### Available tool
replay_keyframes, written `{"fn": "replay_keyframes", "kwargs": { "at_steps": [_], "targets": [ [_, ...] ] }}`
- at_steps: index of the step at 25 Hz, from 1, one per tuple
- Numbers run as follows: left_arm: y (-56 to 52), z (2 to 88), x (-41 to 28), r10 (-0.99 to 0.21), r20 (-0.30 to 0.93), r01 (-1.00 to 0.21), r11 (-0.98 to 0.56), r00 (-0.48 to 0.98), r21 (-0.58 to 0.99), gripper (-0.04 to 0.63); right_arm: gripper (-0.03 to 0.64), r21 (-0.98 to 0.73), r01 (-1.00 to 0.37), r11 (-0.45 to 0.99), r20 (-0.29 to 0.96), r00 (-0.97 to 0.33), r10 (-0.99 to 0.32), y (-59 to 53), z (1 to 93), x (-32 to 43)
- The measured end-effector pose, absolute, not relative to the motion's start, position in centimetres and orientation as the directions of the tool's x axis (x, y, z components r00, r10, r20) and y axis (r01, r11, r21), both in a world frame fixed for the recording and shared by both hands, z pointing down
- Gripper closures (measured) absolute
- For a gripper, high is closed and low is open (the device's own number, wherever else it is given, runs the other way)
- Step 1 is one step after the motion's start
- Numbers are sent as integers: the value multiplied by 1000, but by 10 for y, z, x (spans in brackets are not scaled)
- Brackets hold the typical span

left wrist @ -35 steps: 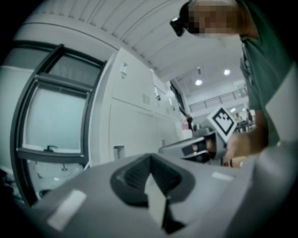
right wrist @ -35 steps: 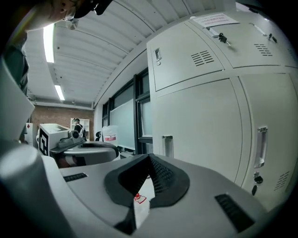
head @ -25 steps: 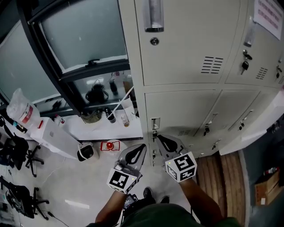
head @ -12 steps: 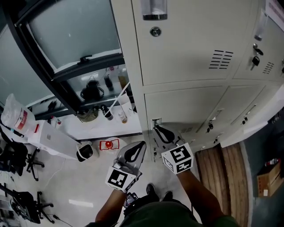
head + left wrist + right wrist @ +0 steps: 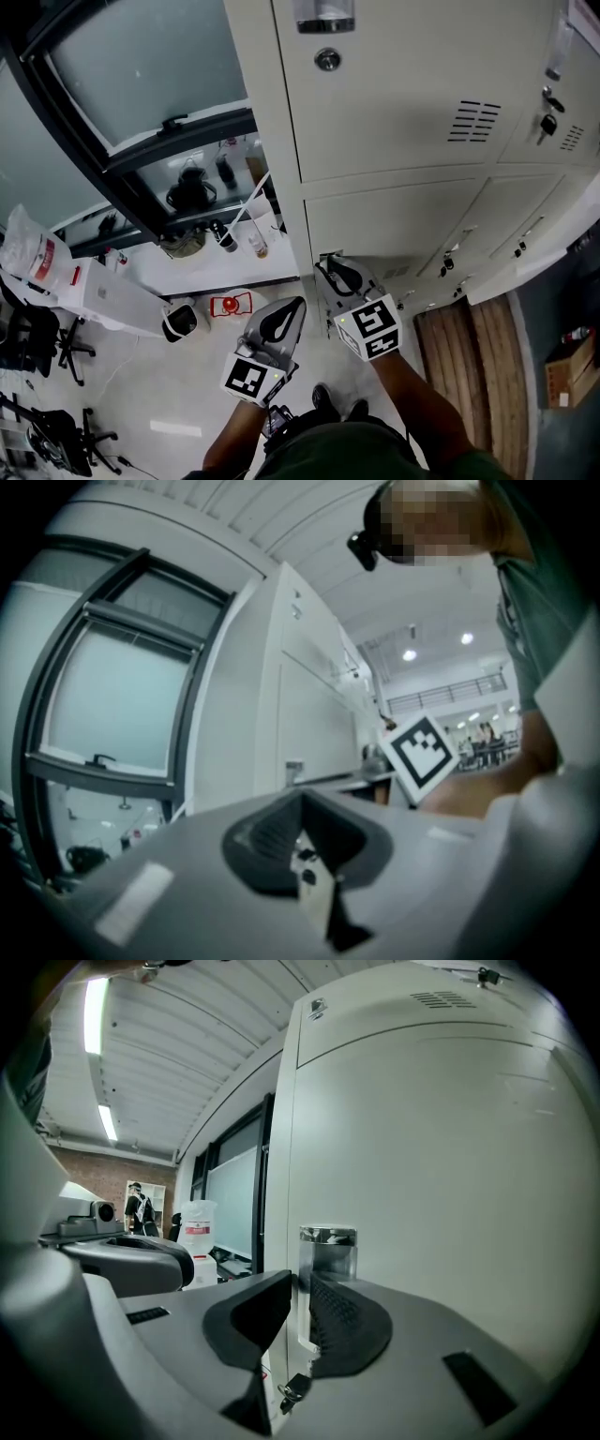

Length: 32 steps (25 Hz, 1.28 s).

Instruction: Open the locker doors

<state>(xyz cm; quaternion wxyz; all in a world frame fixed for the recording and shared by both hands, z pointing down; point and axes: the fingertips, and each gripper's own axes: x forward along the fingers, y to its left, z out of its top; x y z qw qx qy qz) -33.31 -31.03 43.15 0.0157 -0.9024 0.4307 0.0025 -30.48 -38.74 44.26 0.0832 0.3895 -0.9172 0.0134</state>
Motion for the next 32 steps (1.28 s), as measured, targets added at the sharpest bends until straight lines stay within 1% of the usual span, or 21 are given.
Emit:
{"fn": "replay_keyframes", "kwargs": {
  "at_steps": [9, 15, 22, 25, 29, 32],
  "targets": [
    [-312, 429, -331, -779, -41, -780, -626, 625, -10, 594, 566, 31, -679, 734, 152, -723, -674, -367, 441, -300],
    [-307, 438, -318, -767, -17, -767, -641, 642, -13, 594, 565, 16, -658, 753, 152, -743, -652, -335, 441, -288],
    [-292, 432, -287, -742, -67, -744, -669, 667, -2, 594, 560, 15, -647, 762, 155, -752, -641, -296, 440, -268],
    [-281, 437, -276, -737, -67, -739, -674, 673, -6, 575, 554, 11, -637, 770, 152, -761, -631, -284, 441, -259],
    [-267, 435, -267, -775, -91, -776, -630, 625, 34, 520, 555, 2, -610, 792, 142, -784, -604, -268, 441, -243],
    [-252, 440, -254, -785, -71, -785, -618, 615, 36, 517, 554, -9, -594, 804, 141, -797, -587, -256, 441, -227]
  ]
}}
